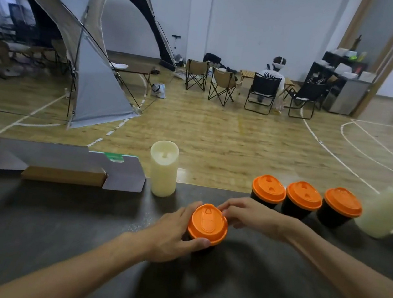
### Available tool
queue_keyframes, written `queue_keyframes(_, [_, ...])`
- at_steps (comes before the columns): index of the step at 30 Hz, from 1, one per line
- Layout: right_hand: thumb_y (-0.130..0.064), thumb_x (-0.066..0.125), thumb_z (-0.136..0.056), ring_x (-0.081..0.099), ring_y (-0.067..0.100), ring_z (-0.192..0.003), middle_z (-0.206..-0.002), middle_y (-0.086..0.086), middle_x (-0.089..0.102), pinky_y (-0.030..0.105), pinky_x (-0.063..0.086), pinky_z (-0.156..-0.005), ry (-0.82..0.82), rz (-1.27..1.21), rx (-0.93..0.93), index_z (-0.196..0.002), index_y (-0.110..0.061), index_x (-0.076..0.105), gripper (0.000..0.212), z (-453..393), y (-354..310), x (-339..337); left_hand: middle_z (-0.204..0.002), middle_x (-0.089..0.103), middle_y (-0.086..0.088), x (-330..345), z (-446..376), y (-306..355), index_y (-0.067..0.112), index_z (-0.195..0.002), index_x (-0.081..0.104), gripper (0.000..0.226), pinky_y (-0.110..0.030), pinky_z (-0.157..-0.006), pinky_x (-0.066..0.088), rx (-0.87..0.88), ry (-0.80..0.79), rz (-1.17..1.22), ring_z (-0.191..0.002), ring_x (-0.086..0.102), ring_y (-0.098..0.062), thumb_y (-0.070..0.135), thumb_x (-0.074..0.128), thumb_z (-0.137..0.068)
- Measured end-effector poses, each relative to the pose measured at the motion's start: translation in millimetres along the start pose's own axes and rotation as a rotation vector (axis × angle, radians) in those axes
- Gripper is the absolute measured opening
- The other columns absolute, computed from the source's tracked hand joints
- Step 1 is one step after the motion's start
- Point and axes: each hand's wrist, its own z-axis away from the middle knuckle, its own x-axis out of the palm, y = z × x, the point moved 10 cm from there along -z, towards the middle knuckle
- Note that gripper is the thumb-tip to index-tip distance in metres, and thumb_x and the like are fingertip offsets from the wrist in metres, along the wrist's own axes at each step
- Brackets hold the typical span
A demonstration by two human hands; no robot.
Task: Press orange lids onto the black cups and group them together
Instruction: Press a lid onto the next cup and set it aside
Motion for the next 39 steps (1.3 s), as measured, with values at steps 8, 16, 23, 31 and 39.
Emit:
queue_keyframes(8, [-0.047, 0.054, -0.099, 0.069, 0.012, -0.091, -0.095, -0.001, 0.073, 0.036, 0.055, -0.09, -0.055, 0.217, 0.12, -0.086, -0.02, 0.062, 0.031, -32.3, -16.1, -1.6, -0.165, 0.016, 0.007, -4.5, 4.3, 9.1, 0.034, -0.158, -0.007, 0.096, -0.04, -0.125, 0.008, -0.006, -0.051, -0.187, -0.149, 0.021, -0.014, 0.081, 0.038, -0.087])
queue_keyframes(16, [-0.028, 0.056, -0.101, 0.062, 0.008, -0.111, -0.12, -0.008, 0.069, 0.043, 0.046, -0.104, 0.004, -0.087, 0.092, -0.133, -0.036, 0.058, 0.033, 5.0, 3.3, 8.7, -0.166, 0.011, 0.01, -6.9, 5.6, 9.7, 0.033, -0.157, -0.003, 0.093, -0.042, -0.125, -0.004, 0.033, -0.003, -0.267, -0.152, 0.008, -0.007, 0.084, 0.03, -0.087])
queue_keyframes(23, [-0.011, 0.068, -0.083, 0.046, 0.014, -0.134, -0.147, -0.008, 0.049, 0.044, 0.035, -0.117, -0.027, -0.455, 0.025, -0.152, -0.037, 0.034, 0.082, 24.2, 17.9, 44.3, -0.167, 0.009, 0.009, -5.7, 5.9, 8.1, 0.032, -0.158, -0.003, 0.097, -0.042, -0.126, -0.004, 0.043, 0.0, -0.254, -0.152, 0.006, -0.007, 0.087, 0.028, -0.085])
queue_keyframes(31, [-0.035, 0.082, -0.065, 0.04, 0.018, -0.134, -0.148, -0.005, 0.038, 0.038, 0.036, -0.113, 0.004, -0.3, 0.04, -0.152, -0.039, 0.021, 0.106, 20.1, 9.2, 50.2, -0.167, 0.005, 0.01, -3.6, 5.9, 8.6, 0.033, -0.157, -0.005, 0.101, -0.042, -0.126, 0.0, 0.047, -0.029, -0.179, -0.152, 0.005, -0.007, 0.09, 0.028, -0.081])
queue_keyframes(39, [-0.067, 0.08, -0.067, 0.031, 0.012, -0.143, -0.159, -0.014, 0.029, 0.038, 0.029, -0.117, 0.092, 0.032, -0.042, -0.153, -0.048, 0.019, 0.108, 20.8, 11.6, 31.9, -0.167, 0.003, 0.01, -1.9, 6.7, 7.2, 0.035, -0.157, -0.008, 0.104, -0.046, -0.125, -0.001, -0.008, -0.057, -0.121, -0.153, 0.006, -0.011, 0.091, 0.03, -0.079])
